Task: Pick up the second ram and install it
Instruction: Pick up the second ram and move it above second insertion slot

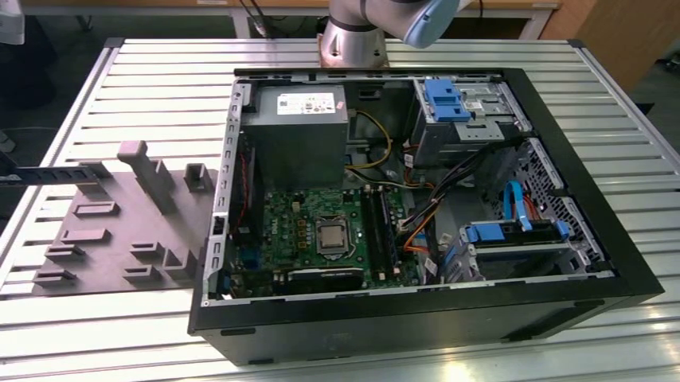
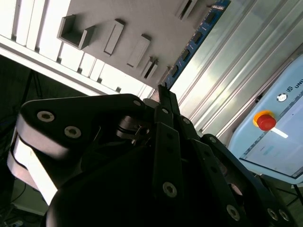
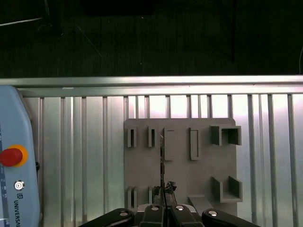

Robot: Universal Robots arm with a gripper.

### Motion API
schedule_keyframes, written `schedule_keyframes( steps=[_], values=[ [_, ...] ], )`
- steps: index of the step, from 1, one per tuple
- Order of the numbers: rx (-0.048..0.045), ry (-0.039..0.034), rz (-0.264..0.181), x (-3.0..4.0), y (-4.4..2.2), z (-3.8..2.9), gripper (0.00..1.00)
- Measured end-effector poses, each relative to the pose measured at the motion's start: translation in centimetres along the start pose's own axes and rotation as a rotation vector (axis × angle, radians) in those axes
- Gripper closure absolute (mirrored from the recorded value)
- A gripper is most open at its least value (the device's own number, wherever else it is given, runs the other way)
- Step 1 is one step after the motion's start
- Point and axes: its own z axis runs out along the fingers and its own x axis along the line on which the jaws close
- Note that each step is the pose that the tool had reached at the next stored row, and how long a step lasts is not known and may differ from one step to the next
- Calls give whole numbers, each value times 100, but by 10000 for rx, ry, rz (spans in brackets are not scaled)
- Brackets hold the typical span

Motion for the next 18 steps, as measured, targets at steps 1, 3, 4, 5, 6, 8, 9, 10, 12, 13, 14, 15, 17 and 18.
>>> schedule_keyframes(
  steps=[1, 3, 4, 5, 6, 8, 9, 10, 12, 13, 14, 15, 17, 18],
  values=[
    [0, 0, 0, 0, 0, -3, 88],
    [1, 0, 0, -1, 1, -8, 88],
    [-1, 1, 1, -1, 1, -11, 88],
    [0, 0, 0, -1, 1, -14, 88],
    [0, 0, 0, -1, 1, -17, 88],
    [0, 0, 0, -2, 1, -22, 88],
    [0, 0, 0, -2, 1, -25, 88],
    [0, 0, 0, -2, 1, -27, 88],
    [0, 0, 0, -3, 2, -32, 88],
    [0, 0, 0, -3, 2, -35, 88],
    [0, 0, 0, -4, 2, -38, 88],
    [0, 0, 0, -4, 2, -40, 88],
    [-1, 1, 1, -4, 2, -46, 88],
    [0, 0, 0, -4, 2, -49, 88]
  ],
)
